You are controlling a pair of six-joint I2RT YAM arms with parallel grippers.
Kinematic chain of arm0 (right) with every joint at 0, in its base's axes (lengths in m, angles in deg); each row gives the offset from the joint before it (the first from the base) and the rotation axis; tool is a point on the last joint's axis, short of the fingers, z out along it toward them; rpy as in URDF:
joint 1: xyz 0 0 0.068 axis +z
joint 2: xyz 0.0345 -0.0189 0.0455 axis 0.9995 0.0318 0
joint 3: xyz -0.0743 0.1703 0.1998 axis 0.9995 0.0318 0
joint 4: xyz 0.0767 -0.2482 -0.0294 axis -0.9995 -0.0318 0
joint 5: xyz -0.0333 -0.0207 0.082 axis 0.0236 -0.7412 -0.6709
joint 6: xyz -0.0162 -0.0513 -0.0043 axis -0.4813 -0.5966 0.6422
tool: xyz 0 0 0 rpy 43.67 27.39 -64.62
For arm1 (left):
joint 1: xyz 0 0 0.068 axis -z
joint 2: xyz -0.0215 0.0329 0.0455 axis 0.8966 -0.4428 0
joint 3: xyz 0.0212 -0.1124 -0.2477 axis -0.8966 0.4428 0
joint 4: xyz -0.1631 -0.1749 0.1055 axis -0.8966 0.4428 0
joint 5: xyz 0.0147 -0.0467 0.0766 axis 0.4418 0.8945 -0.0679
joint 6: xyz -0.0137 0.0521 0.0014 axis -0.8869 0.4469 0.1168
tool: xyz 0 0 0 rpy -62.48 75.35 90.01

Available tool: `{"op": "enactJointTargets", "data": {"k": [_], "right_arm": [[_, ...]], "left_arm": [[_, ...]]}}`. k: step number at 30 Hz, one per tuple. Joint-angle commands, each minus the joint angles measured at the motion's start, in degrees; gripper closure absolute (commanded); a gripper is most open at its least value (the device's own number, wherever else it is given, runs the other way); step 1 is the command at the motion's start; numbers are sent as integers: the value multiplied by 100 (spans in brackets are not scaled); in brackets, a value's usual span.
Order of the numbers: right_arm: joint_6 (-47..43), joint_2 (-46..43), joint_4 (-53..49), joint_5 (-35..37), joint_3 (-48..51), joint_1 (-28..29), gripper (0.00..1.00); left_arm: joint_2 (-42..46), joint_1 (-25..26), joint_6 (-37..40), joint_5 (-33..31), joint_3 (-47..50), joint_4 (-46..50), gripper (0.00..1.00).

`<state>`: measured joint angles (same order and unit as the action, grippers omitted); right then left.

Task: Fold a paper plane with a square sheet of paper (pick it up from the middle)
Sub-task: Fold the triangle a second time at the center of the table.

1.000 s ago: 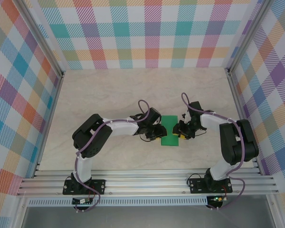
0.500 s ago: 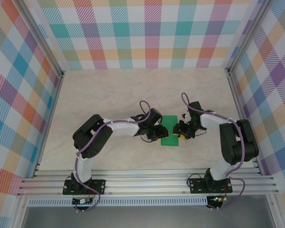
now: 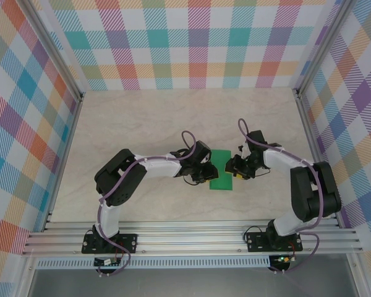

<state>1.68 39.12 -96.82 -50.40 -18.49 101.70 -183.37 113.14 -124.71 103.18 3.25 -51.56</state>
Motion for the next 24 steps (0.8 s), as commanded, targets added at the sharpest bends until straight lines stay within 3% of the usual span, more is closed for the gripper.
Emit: {"op": "enactJointTargets", "data": {"k": [1,9,16,20,24], "right_arm": [[-170,-367,-231,149,118,2,53],[-161,-1080,-175,104,593,1,42],[-203,-1528,-193,-9,819,122,41],[-313,-1719,-165,207,792,517,40],[-437,-1640,-267,1096,611,1326,38]], "left_arm": [[55,-86,-53,-33,-206,-125,75],[-224,-258,-27,218,-597,-179,72],[-397,-363,-77,299,-762,-203,72],[-405,-426,-114,326,-817,-203,72],[-459,-485,-183,436,-909,-218,72]]}}
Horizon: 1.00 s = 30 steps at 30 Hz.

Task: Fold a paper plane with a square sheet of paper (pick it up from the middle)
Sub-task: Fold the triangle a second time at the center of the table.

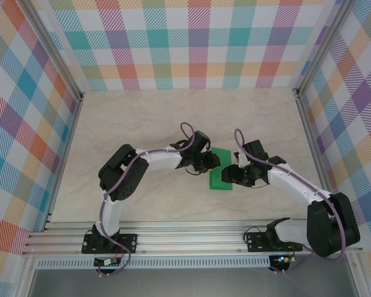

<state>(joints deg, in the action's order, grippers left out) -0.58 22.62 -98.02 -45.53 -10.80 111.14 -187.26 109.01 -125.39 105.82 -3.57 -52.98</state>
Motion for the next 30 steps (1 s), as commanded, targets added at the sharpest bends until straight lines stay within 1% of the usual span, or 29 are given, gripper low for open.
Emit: {"op": "enactJointTargets", "data": {"k": [1,3,7,10,14,16,19,25,27,30], "right_arm": [[-249,44,-173,848,-208,622,37],[-224,66,-180,1366,-250,1029,37],[-199,-118,68,2065,-144,1622,33],[-245,-113,94,2448,-145,1896,33],[-320,31,114,2815,-220,2171,33],[-327,126,114,3115,-293,2351,33],[-296,233,144,3380,-360,2483,34],[-272,286,400,3381,-290,2560,37],[-226,261,457,3426,-241,2558,39],[-147,239,447,3573,-213,2560,46]], "left_arm": [[-72,-73,-138,182,-238,-93,72],[-74,-92,-197,233,-243,-153,73],[-61,-122,-291,314,-258,-239,76],[-76,-127,-410,417,-255,-348,76],[-79,-128,-439,401,-278,-314,77],[-67,-127,-455,419,-285,-312,77],[-59,-132,-450,416,-296,-291,77],[-52,-128,-468,444,-276,-319,78],[-44,-131,-462,450,-274,-312,79],[-17,-127,-463,435,-254,-299,79]]}}
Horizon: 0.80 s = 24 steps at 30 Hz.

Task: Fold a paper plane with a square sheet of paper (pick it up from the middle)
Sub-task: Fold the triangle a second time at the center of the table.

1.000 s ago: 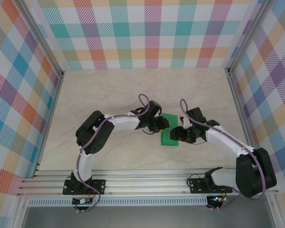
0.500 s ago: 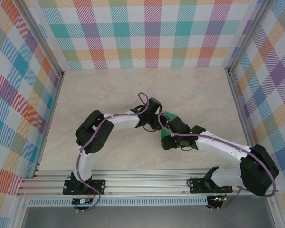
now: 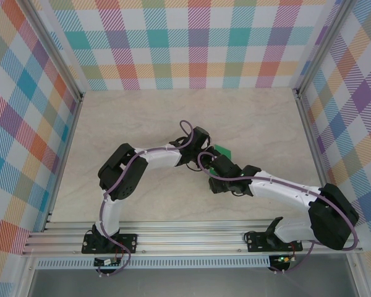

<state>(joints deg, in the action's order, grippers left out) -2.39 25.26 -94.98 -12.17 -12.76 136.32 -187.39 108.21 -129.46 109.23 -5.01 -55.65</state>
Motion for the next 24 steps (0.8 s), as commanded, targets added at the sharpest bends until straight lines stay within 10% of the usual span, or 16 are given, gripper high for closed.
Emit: {"op": "enactJointTargets", "data": {"k": [1,24], "right_arm": [[34,-42,152,252,-11,38,48],[-88,-138,88,225,-12,-23,93]], "left_arm": [[7,-53,-55,86,-102,-33,79],[76,-47,21,-28,-119,162,79]]}}
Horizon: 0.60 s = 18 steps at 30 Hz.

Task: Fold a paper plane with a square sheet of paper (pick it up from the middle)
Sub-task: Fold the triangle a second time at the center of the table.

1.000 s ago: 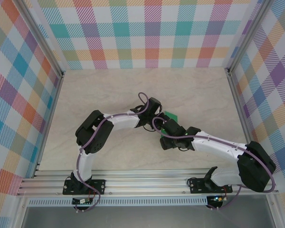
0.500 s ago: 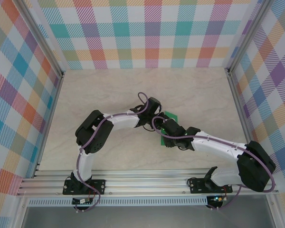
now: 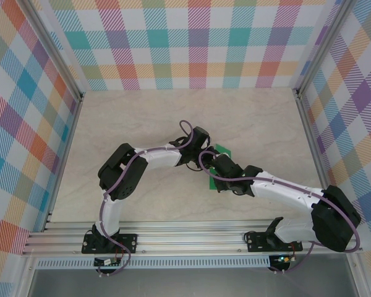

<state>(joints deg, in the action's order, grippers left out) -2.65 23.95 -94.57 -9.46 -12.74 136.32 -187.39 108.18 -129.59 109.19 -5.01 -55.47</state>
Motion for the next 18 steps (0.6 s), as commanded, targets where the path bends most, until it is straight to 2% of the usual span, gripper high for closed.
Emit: {"op": "enactJointTargets", "data": {"k": [1,5,12,18], "right_arm": [[-80,-29,67,-140,-4,-54,94],[-206,-112,253,-877,51,-367,96],[-431,169,677,-2958,105,-1466,95],[-703,618,443,-3804,-193,-2137,93]], "left_arm": [[91,-43,52,-49,-113,178,78],[268,-48,142,-371,-3,359,74],[762,-62,276,-1144,392,661,55],[1034,-61,330,-1446,713,721,54]]}}
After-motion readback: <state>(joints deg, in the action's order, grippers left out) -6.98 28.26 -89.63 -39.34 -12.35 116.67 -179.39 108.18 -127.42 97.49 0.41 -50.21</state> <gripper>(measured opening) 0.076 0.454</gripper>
